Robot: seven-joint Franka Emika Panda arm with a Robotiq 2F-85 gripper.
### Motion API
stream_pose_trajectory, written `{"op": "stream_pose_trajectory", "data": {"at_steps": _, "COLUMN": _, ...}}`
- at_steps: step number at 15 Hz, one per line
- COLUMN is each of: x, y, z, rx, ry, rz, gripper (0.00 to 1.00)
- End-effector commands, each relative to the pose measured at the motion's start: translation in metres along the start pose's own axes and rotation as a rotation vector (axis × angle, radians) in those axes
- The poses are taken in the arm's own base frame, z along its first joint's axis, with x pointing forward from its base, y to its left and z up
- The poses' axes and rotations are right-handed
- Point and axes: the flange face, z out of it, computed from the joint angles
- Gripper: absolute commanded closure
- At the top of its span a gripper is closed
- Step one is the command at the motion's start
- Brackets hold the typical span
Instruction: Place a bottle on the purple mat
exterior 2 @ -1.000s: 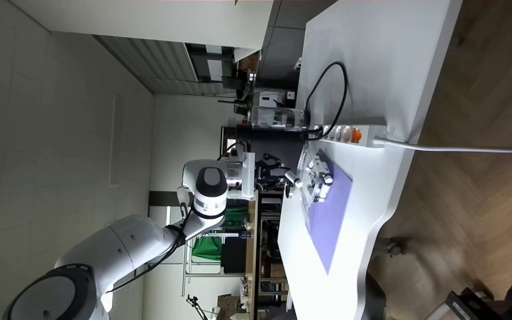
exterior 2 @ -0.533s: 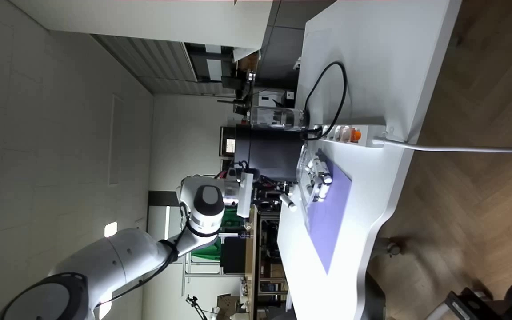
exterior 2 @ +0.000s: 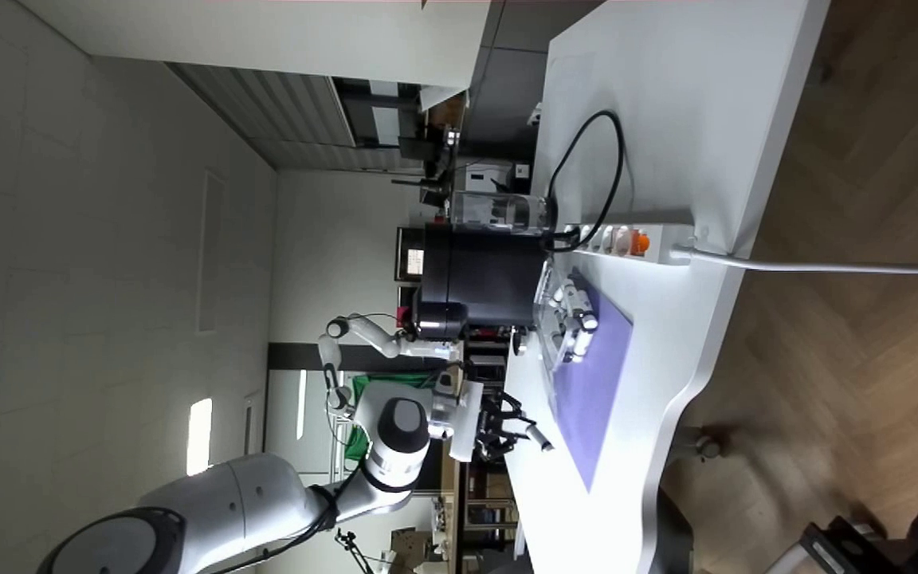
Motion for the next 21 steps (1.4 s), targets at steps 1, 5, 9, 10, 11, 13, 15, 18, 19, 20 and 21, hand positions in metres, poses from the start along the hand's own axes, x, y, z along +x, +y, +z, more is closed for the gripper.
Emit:
{"op": "stream_pose_trajectory", "data": {"at_steps": 1, "x": -0.015, "y": -0.022, "z": 0.021, "rx": 0.017, "ry": -0.068, "rz": -0.032, "gripper": 0.93}}
{"op": "stream_pose_trajectory", "data": {"at_steps": 5, "x": -0.037, "y": -0.023, "z": 0.035, "rx": 0.016, "ry": -0.113, "rz": -0.055, "gripper": 0.93}}
{"op": "stream_pose_trajectory", "data": {"at_steps": 9, "x": -0.052, "y": -0.004, "z": 0.037, "rx": -0.002, "ry": -0.127, "rz": -0.032, "gripper": 0.93}}
{"op": "stream_pose_trajectory", "data": {"at_steps": 10, "x": -0.054, "y": 0.002, "z": 0.037, "rx": -0.006, "ry": -0.124, "rz": -0.024, "gripper": 0.93}}
{"op": "stream_pose_trajectory", "data": {"at_steps": 11, "x": -0.056, "y": 0.007, "z": 0.038, "rx": -0.008, "ry": -0.12, "rz": -0.016, "gripper": 0.93}}
{"op": "stream_pose_trajectory", "data": {"at_steps": 13, "x": -0.06, "y": 0.015, "z": 0.039, "rx": -0.009, "ry": -0.111, "rz": -0.006, "gripper": 0.93}}
{"op": "stream_pose_trajectory", "data": {"at_steps": 15, "x": -0.062, "y": 0.019, "z": 0.039, "rx": -0.008, "ry": -0.105, "rz": 0.004, "gripper": 0.45}}
{"op": "stream_pose_trajectory", "data": {"at_steps": 18, "x": -0.062, "y": 0.019, "z": 0.036, "rx": -0.011, "ry": -0.101, "rz": 0.004, "gripper": 0.26}}
{"op": "stream_pose_trajectory", "data": {"at_steps": 19, "x": -0.062, "y": 0.018, "z": 0.034, "rx": -0.013, "ry": -0.102, "rz": 0.004, "gripper": 0.18}}
{"op": "stream_pose_trajectory", "data": {"at_steps": 20, "x": -0.062, "y": 0.018, "z": 0.032, "rx": -0.018, "ry": -0.107, "rz": 0.005, "gripper": 0.12}}
{"op": "stream_pose_trajectory", "data": {"at_steps": 21, "x": -0.062, "y": 0.017, "z": 0.028, "rx": -0.024, "ry": -0.116, "rz": 0.007, "gripper": 0.05}}
